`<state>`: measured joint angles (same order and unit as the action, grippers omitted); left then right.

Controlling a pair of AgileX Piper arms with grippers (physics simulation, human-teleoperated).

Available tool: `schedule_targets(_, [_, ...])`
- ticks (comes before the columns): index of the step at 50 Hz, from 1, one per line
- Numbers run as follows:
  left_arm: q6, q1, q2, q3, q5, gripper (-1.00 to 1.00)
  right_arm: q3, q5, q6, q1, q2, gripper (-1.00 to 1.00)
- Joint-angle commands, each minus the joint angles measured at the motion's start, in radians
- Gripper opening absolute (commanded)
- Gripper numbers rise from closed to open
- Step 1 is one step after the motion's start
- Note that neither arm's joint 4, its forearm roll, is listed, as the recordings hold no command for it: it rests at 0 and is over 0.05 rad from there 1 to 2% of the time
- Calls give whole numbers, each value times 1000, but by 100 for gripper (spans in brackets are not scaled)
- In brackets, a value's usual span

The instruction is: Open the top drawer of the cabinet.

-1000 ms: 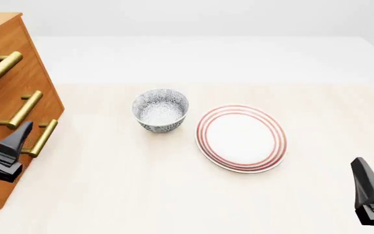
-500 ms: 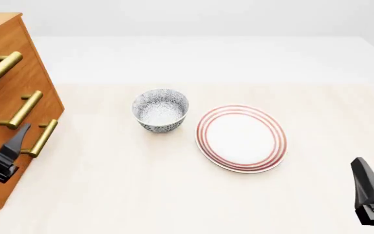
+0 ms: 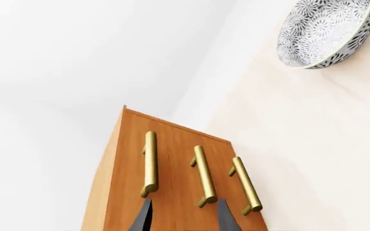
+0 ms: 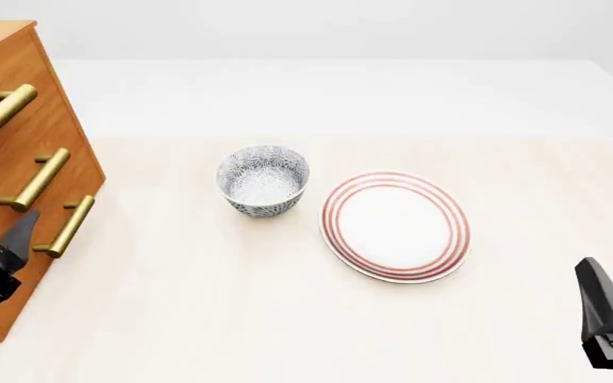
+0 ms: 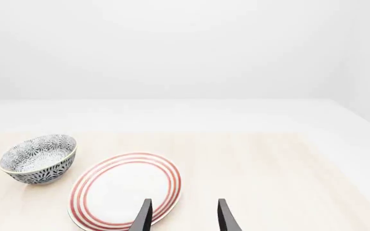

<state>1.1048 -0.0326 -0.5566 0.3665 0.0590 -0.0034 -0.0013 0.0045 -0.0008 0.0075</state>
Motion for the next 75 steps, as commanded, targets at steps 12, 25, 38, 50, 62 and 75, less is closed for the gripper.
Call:
schedule_targets(12, [142,-27,-84,-44,-158,100,0,0,0,0,0,100])
schedule_targets(25, [184,-50,-125,-33,-220,100,0,0,0,0,0,100])
schedule_targets(38, [238,-84,-172,-36,-281,100,0,0,0,0,0,100])
schedule_targets(50, [294,-118,-203,-51,-343,100,0,0,0,0,0,100])
schedule_targets(62, [335,-133,-263,-47,-415,100,0,0,0,0,0,100])
schedule_targets(75, [357,-155,-334,-27,-476,100,0,0,0,0,0,100])
